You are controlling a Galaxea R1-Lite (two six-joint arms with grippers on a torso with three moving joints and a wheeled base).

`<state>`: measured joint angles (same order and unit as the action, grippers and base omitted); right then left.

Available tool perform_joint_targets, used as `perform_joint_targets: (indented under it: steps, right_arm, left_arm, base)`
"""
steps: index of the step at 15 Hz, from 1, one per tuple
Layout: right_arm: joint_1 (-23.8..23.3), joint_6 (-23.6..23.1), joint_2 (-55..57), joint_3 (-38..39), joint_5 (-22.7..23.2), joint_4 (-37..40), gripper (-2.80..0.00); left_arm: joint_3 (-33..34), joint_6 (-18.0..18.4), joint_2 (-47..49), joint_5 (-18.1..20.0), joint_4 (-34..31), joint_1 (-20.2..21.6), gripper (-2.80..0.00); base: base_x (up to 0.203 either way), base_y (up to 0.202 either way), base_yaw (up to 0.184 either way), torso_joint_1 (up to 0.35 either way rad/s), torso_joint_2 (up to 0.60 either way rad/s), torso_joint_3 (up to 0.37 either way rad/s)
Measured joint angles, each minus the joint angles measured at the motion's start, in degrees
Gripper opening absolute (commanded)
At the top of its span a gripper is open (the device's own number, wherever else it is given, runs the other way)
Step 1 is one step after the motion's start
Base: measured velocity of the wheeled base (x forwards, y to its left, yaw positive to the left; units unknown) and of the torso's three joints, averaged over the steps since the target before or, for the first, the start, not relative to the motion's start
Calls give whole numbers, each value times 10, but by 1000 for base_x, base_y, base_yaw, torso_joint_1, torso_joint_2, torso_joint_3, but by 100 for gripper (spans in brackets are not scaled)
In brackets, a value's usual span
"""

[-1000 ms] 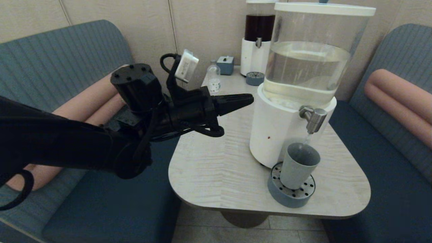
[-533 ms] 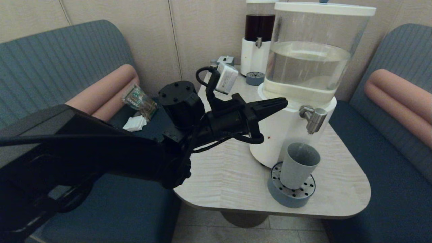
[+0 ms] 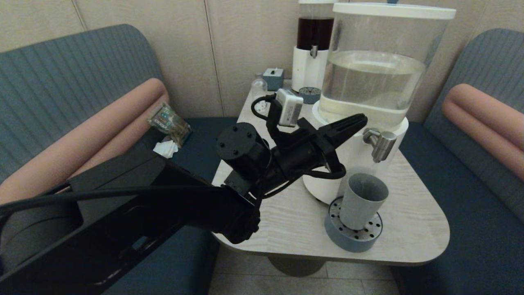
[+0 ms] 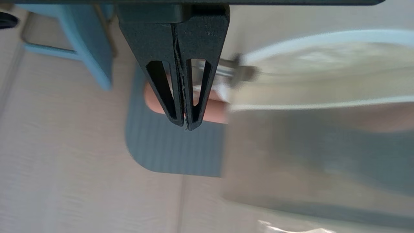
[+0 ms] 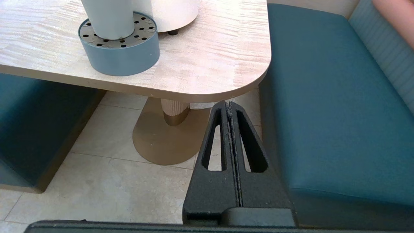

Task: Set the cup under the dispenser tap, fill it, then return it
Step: Turn off the faucet

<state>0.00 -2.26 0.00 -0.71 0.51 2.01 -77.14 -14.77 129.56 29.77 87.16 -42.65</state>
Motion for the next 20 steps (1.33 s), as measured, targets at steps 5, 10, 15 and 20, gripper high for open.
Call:
perform_joint_targets:
  steps: [5, 10, 15, 20]
  right_arm:
    - [0, 0, 0, 0, 0, 0, -280]
    - [0, 0, 0, 0, 0, 0, -280]
    - [0, 0, 0, 0, 0, 0, -280]
    - [0, 0, 0, 0, 0, 0, -280]
  left_arm:
    - [-4, 0, 24, -19, 1, -23, -280]
    - [-10, -1, 37, -18, 1, -23, -280]
    - [-30, -2, 48, -19, 0, -21, -280]
    - [-55, -18, 65, -20, 0, -19, -280]
  base:
    - [0, 0, 0, 0, 0, 0]
    - [0, 0, 0, 0, 0, 0]
    - [0, 0, 0, 0, 0, 0]
    - [0, 0, 0, 0, 0, 0]
